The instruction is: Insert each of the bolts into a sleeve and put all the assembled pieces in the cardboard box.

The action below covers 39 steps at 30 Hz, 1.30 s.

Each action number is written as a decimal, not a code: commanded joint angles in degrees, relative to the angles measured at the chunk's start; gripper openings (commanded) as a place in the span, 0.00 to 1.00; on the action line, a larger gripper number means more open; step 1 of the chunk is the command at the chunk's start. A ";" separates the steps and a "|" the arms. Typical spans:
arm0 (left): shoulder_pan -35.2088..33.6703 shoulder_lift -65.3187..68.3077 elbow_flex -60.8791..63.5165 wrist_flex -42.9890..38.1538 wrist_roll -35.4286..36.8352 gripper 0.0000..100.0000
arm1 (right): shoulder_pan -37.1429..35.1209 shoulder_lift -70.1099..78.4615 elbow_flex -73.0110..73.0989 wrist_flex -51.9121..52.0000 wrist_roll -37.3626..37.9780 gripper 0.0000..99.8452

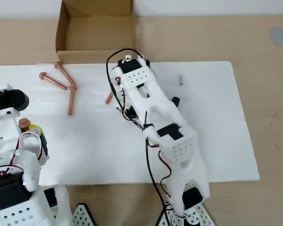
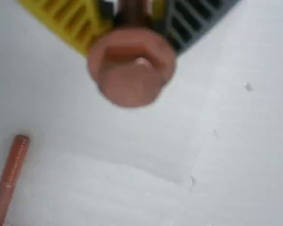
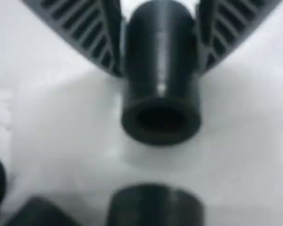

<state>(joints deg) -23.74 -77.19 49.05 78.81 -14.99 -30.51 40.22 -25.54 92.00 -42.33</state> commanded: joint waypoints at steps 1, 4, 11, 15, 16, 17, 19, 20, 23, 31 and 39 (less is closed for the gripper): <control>0.79 -0.57 -0.18 0.00 -1.32 0.01 | 1.19 0.22 -6.37 4.84 2.64 0.01; 0.79 -0.66 -0.70 -0.26 -1.23 0.01 | 1.01 0.22 -15.25 10.73 7.47 0.01; 0.62 -0.66 -12.75 -0.44 4.75 0.01 | -2.15 -13.32 -23.08 10.46 19.52 0.01; 0.70 -0.66 -17.14 -0.44 5.01 0.01 | -6.55 -24.31 -22.81 10.46 30.77 0.01; 0.62 -0.66 -17.67 -0.44 5.01 0.01 | -7.25 -26.95 -22.81 10.46 34.55 0.01; 0.53 -0.66 -18.11 -0.44 5.01 0.01 | -7.78 -29.76 -22.81 10.46 37.98 0.01; 0.62 -0.66 -18.46 -0.44 5.01 0.01 | -8.31 -35.21 -22.81 10.46 43.60 0.01; 0.70 -0.66 -18.64 -0.44 5.01 0.01 | -8.40 -37.76 -22.81 10.46 45.80 0.01; 0.79 -0.66 -18.64 -1.05 5.01 0.01 | -8.31 -44.88 -22.55 10.46 50.11 0.01; 2.64 -7.43 -19.34 -8.18 18.90 0.01 | -10.24 -65.98 1.45 8.26 50.55 0.01; 19.87 -17.80 -6.59 -19.96 21.98 0.01 | -12.09 -102.29 44.53 -17.85 49.76 0.01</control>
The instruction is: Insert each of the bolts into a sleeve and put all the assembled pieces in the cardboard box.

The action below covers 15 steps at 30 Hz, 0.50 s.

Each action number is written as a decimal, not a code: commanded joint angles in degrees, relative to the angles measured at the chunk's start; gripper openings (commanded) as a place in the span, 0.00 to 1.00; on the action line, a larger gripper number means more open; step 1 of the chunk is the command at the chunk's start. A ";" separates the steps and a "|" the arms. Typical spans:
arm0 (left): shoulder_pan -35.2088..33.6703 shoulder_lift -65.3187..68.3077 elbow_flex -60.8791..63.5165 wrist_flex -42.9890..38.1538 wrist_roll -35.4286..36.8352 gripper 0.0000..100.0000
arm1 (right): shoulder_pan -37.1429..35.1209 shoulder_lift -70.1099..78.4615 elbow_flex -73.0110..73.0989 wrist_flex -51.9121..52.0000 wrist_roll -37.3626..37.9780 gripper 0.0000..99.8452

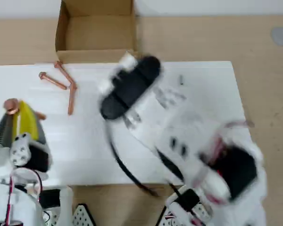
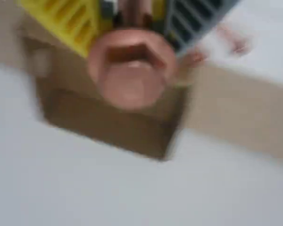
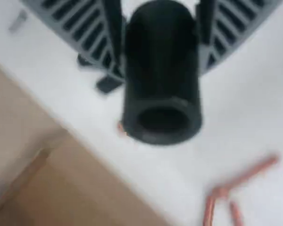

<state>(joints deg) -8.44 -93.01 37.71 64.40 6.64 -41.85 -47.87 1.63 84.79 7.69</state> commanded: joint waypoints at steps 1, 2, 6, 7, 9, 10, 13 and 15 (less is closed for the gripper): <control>5.10 -2.59 7.47 -7.56 0.35 0.01 | -0.75 -18.24 23.60 -13.71 -0.26 0.01; 5.36 -3.21 10.20 -9.49 0.44 0.01 | -0.75 -22.02 29.32 -16.79 -0.26 0.01; 5.54 -4.97 18.73 -15.65 0.62 0.01 | -1.10 -34.51 50.51 -28.48 -2.46 0.01; 5.54 -5.32 19.52 -16.18 0.62 0.01 | -1.10 -36.79 54.99 -30.77 -4.04 0.01; 5.80 -5.85 19.96 -16.35 0.62 0.01 | -1.80 -40.22 61.93 -34.81 -7.47 0.01; 5.89 -6.02 20.04 -16.26 0.70 0.01 | -2.95 -41.27 64.75 -36.57 -8.53 0.01; 7.38 -6.02 19.96 -16.09 4.22 0.01 | -6.73 -42.24 69.76 -40.00 -9.58 0.01; 9.49 -6.02 19.52 -14.51 7.21 0.01 | -9.01 -42.24 71.69 -42.02 -9.58 0.01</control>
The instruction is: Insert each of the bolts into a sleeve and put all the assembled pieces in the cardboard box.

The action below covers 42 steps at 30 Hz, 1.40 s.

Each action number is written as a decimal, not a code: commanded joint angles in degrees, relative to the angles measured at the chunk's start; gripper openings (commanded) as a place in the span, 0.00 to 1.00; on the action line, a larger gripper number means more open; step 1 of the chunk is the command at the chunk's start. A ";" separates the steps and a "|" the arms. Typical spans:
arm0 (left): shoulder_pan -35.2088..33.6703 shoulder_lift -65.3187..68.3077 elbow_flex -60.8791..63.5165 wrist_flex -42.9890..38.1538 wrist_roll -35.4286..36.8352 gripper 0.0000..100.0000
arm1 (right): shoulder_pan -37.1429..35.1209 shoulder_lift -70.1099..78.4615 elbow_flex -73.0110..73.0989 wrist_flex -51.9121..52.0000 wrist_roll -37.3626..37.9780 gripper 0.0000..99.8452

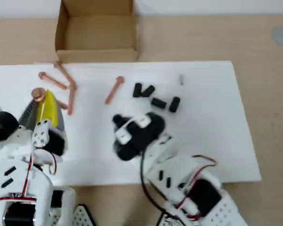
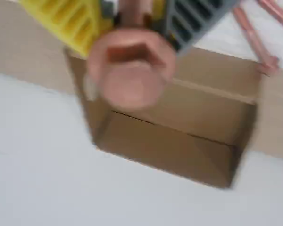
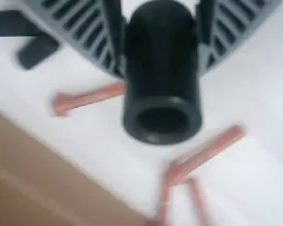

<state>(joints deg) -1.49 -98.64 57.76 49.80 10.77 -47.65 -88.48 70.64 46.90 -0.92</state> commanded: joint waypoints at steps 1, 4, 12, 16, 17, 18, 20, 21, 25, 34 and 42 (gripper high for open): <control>3.96 -0.31 -1.41 0.97 3.78 0.01 | -4.09 -1.63 3.56 -5.19 -0.97 0.01; 8.62 -0.13 -3.52 1.93 3.96 0.01 | -5.05 -1.63 5.85 -7.74 -0.97 0.01; 16.44 -0.31 -4.40 2.20 3.87 0.01 | -5.05 -2.07 10.68 -18.11 -0.62 0.01; 16.44 -0.31 -4.40 2.02 3.87 0.01 | -5.05 -2.07 13.58 -22.15 -0.62 0.01; 16.44 -0.31 -4.40 2.02 3.87 0.01 | -5.05 -2.07 14.02 -22.59 -0.62 0.01; 16.44 -0.31 -4.40 1.85 3.87 0.01 | -5.05 -2.07 14.29 -22.68 -0.70 0.01; 16.53 -0.31 -5.19 1.85 3.87 0.01 | -5.05 -2.07 14.37 -22.77 -0.88 0.01; 16.53 -0.04 -6.33 2.02 3.87 0.01 | -5.05 -2.07 14.37 -22.59 -0.88 0.01; 16.53 0.04 -10.99 2.64 3.87 0.01 | -5.05 -2.07 14.46 -22.59 -0.88 0.01; 25.14 0.04 -12.13 10.02 3.78 0.01 | -5.05 -1.89 14.46 -22.59 -0.88 0.01; 25.05 0.04 -9.58 9.85 1.76 0.01 | -5.05 -2.07 14.37 -22.51 -0.79 0.01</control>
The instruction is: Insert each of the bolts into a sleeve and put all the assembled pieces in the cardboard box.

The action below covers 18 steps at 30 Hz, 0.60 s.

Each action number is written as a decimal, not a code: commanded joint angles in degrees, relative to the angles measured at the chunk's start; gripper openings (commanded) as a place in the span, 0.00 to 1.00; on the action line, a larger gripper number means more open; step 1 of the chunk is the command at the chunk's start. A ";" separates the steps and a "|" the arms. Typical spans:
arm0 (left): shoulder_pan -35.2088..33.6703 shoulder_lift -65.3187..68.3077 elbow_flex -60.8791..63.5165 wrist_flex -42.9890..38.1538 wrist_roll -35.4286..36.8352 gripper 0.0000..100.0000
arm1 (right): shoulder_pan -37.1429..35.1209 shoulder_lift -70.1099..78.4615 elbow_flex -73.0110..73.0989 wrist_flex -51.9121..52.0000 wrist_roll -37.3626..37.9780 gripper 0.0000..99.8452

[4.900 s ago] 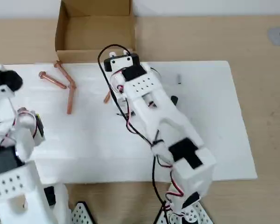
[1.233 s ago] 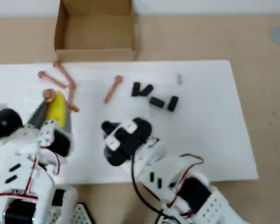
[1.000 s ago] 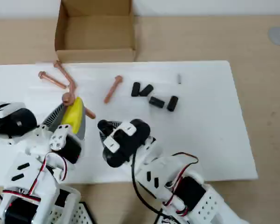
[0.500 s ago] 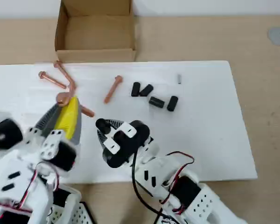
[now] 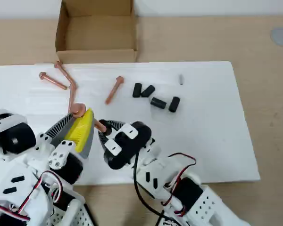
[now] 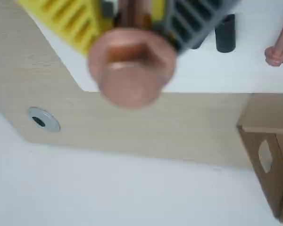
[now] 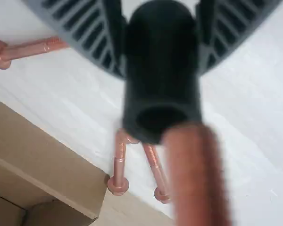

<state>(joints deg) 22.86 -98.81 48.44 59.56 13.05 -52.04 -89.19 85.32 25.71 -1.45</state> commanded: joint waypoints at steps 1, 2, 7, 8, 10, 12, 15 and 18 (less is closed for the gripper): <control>0.70 0.22 -0.26 0.09 -0.53 0.01 | -0.66 -1.36 -0.31 -1.32 -0.26 0.01; 0.70 0.22 -0.18 0.09 -0.62 0.01 | -0.66 -1.36 -0.31 -1.32 -0.26 0.01; 0.70 0.22 -0.09 0.09 -3.78 0.01 | -0.66 -1.36 -0.66 -1.32 -0.35 0.01; 0.70 0.22 0.09 0.09 -3.78 0.01 | -0.66 -1.36 -0.66 -1.32 -0.35 0.01; 0.62 0.13 1.32 -0.44 -3.78 0.01 | -0.66 -1.36 -0.66 -1.32 -0.26 0.01; 0.62 0.13 3.16 -1.23 -3.78 0.01 | -0.66 -1.36 -0.66 -1.32 -0.26 0.01; 0.62 -0.04 5.71 -2.81 -3.78 0.01 | -0.66 -1.36 -0.66 -1.32 -0.26 0.01; 0.62 -0.13 7.03 -3.69 -4.13 0.01 | -0.66 -1.36 -0.75 -1.32 -0.18 0.01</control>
<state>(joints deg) 22.86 -98.81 55.03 57.71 9.80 -52.04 -89.19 85.41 25.71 -1.45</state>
